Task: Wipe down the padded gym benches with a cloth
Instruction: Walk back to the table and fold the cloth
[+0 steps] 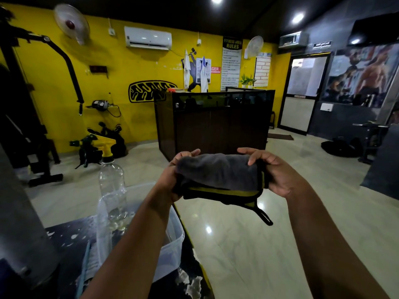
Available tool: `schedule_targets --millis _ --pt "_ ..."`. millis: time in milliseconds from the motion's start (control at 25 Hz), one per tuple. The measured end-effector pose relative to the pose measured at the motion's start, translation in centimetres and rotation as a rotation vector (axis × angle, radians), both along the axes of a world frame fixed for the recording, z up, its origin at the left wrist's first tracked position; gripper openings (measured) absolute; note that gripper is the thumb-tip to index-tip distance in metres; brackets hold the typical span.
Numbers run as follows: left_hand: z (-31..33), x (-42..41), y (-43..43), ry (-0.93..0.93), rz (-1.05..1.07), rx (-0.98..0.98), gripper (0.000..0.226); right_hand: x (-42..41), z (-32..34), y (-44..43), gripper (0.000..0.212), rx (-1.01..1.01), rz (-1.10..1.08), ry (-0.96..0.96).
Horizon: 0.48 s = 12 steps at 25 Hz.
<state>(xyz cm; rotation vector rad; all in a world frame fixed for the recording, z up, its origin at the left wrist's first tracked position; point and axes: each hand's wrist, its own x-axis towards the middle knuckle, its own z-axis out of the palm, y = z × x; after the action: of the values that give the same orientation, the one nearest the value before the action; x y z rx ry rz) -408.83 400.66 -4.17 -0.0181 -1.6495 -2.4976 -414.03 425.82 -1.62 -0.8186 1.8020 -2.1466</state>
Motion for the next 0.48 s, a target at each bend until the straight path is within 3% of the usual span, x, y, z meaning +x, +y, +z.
schedule_targets --millis 80,160,200,280,360,400,480 --pt "-0.1 0.0 -0.6 -0.058 0.025 0.128 0.028 -0.2 0.1 -0.7 0.043 -0.023 -0.022 -0.007" --pt "-0.2 0.4 -1.4 -0.156 -0.018 0.169 0.056 -0.4 0.2 -1.4 0.04 -0.061 -0.053 0.005" --pt "0.0 0.8 -1.4 -0.212 -0.071 0.119 0.064 -0.6 0.3 -1.7 0.041 -0.052 -0.092 0.03" --pt "-0.1 1.1 -1.2 -0.236 -0.131 -0.09 0.058 -1.2 0.5 -2.4 0.04 -0.052 -0.188 0.063" --pt "-0.6 0.7 -1.4 -0.179 -0.086 -0.162 0.086 -2.0 0.4 -3.2 0.025 -0.178 -0.269 -0.103" --pt "-0.8 0.3 -1.7 -0.147 -0.086 -0.125 0.102 -2.3 0.1 -3.6 0.027 -0.229 -0.274 -0.214" --pt "-0.5 0.4 -1.8 -0.111 -0.087 -0.028 0.094 -2.3 -0.8 -4.4 0.035 -0.141 -0.28 -0.339"
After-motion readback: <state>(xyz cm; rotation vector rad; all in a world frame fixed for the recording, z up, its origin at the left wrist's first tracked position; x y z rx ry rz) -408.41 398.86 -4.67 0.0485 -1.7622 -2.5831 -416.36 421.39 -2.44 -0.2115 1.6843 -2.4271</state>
